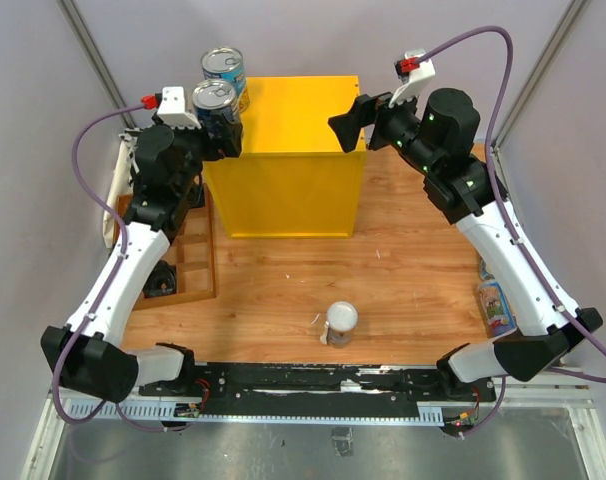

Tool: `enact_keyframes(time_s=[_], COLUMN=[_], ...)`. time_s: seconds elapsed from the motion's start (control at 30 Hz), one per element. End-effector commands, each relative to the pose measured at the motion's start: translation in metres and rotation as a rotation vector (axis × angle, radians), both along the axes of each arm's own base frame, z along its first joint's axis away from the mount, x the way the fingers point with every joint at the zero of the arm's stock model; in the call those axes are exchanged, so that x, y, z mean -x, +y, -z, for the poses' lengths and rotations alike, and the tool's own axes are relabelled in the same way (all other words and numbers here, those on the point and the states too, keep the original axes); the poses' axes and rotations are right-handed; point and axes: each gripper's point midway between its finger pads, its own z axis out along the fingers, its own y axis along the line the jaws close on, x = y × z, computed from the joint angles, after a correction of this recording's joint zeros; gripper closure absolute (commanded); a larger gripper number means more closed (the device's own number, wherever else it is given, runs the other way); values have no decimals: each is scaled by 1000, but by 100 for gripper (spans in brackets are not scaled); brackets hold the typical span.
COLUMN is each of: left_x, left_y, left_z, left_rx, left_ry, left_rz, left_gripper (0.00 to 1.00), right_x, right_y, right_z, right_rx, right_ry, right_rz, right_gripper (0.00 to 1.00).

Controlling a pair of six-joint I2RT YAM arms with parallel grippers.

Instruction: Place and organize the canned foods onto the counter

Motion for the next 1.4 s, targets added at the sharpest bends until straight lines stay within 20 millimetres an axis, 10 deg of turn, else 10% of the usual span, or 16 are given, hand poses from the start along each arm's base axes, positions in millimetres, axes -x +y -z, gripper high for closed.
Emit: enact_keyframes(time_s=[0.0, 0.6, 1.37], left_x=[22, 94, 240], left_y=[3, 1, -164], left_z=[-33, -45, 67], left_rx=[43, 92, 117], left_ry=[-78, -101, 221], left_rz=[21, 83, 581], left_gripper=[1, 1, 1], right_x=[3, 20, 106], right_y=[-7, -9, -132], right_z=[-14, 10, 170], right_rx=[-2, 53, 331], right_ry=[-30, 43, 485], right_rz=[3, 24, 366], right_gripper=[1, 2, 2])
